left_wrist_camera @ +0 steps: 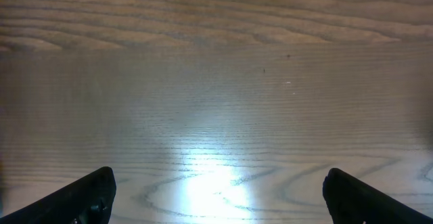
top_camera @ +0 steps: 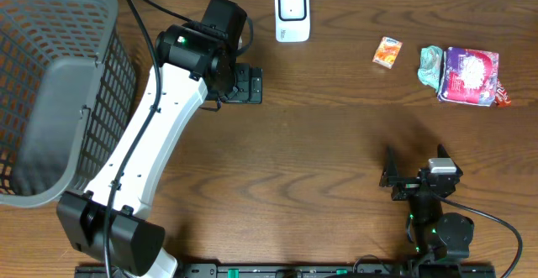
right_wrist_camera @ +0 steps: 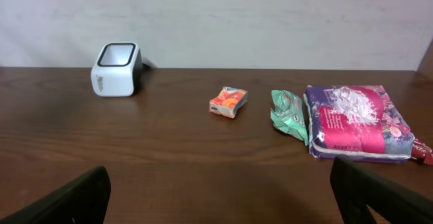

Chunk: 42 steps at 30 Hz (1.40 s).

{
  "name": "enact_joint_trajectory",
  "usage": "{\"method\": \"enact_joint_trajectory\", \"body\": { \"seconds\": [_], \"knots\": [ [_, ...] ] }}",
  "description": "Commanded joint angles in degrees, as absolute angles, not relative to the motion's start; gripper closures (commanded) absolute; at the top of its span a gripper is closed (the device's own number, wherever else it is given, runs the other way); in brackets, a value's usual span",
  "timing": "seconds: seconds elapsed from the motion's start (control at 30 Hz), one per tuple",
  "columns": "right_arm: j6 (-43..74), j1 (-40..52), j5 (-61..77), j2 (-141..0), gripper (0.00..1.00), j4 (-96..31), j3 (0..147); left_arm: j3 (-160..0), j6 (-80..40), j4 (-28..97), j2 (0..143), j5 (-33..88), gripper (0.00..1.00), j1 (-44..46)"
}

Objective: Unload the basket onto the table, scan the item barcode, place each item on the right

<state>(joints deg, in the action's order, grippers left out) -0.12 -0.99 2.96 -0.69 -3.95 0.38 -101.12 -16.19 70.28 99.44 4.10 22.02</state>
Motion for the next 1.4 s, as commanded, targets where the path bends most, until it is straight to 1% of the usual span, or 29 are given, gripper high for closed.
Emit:
{"method": "enact_joint_trajectory", "body": {
  "seconds": [0.0, 0.23, 1.2, 1.37],
  "knots": [
    [3.0, -1.3, 3.1, -0.3, 0.01, -4.2, 0.3, -101.0, -15.3, 70.4, 99.7, 3.4, 0.02, 21.9],
    [4.9, -1.2, 3.4, -0.3, 0.01, -4.1, 0.3, -101.0, -15.3, 70.4, 99.7, 3.4, 0.02, 21.9],
    [4.9, -1.2, 3.3, -0.3, 0.01, -4.1, 0.3, -101.0, -15.3, 70.4, 99.7, 3.4, 0.02, 22.0],
    [4.8, -1.2, 3.3, -0.3, 0.01, -4.1, 0.3, -101.0, -15.0, 72.1, 98.3, 2.2, 0.02, 21.9]
  ]
}}
